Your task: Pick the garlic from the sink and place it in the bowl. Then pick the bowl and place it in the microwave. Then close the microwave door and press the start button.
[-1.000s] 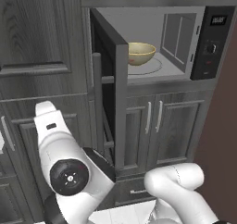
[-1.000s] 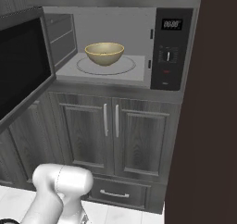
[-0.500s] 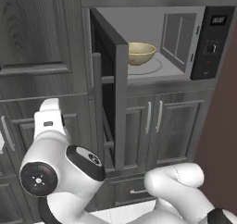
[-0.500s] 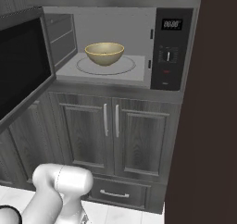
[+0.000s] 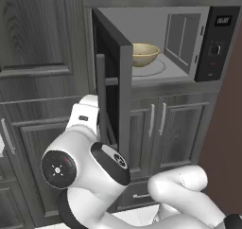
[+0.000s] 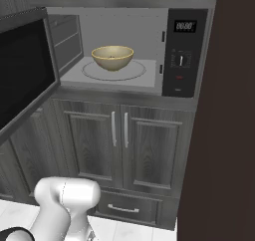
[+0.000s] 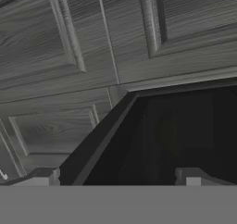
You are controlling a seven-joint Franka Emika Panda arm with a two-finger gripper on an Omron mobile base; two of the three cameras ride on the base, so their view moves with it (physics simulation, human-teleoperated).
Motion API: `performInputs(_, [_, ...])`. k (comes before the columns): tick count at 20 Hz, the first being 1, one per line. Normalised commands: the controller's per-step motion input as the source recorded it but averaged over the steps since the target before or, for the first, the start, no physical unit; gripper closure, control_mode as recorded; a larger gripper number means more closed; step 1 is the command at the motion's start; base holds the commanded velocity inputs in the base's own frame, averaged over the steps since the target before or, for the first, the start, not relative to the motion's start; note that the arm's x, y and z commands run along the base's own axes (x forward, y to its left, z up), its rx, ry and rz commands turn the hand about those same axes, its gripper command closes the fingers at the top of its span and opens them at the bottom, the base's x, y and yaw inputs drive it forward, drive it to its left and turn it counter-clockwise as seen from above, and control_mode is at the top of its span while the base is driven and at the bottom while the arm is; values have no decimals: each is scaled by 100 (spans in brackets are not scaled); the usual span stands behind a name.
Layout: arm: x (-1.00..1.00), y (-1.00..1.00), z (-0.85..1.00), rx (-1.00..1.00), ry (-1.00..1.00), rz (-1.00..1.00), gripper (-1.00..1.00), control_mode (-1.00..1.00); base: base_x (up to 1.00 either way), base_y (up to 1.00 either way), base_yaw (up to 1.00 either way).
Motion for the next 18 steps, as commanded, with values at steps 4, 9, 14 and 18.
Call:
performInputs(4, [-31, -98, 11, 20, 0, -16, -100, -100, 0, 0, 0])
performInputs(9, [-32, -100, 10, 23, 0, -14, -100, -100, 0, 0, 0])
performInputs(14, [1, -100, 8, 26, 4, -8, -100, -100, 0, 0, 0])
performInputs(18, [13, -100, 4, 23, 1, 0, -100, -100, 0, 0, 0])
